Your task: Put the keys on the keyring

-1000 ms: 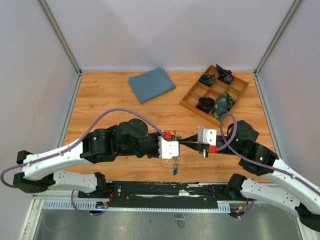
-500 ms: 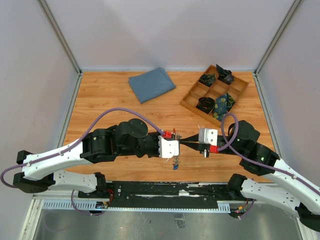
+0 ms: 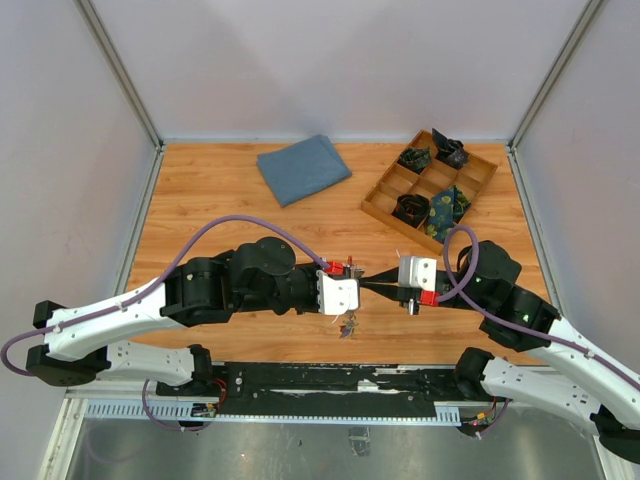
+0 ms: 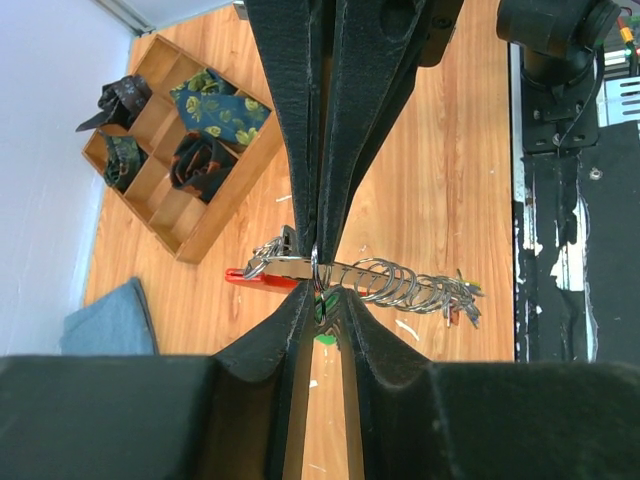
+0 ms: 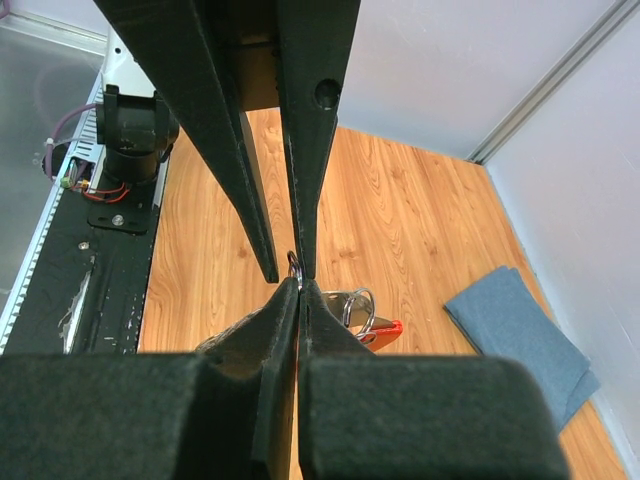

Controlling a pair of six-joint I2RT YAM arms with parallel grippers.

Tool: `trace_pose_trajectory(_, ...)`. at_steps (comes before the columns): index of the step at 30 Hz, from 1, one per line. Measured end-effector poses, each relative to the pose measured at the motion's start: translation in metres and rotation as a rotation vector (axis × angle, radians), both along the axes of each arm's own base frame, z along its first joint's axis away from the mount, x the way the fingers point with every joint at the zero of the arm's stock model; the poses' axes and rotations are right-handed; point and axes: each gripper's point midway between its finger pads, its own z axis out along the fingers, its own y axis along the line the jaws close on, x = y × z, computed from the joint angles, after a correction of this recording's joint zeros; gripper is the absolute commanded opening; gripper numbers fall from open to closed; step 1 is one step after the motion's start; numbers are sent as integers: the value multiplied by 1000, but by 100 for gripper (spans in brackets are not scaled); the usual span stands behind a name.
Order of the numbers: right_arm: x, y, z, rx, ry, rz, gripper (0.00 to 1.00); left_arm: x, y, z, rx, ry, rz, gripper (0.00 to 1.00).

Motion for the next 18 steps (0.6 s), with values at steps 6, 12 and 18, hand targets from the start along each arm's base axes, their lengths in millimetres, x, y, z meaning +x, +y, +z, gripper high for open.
trace_pose_trajectory(6, -1, 0, 2, 5, -2, 1, 0, 1, 1, -2, 5, -2, 7, 21)
trace_pose_trajectory(12, -2, 0, 6, 21, -2, 6, 0, 3, 2, -6, 17, -7, 19, 21)
trace_pose_trajectory(18, -2, 1, 18, 69, -7, 6, 0, 5, 1, 1, -14, -16, 24, 21)
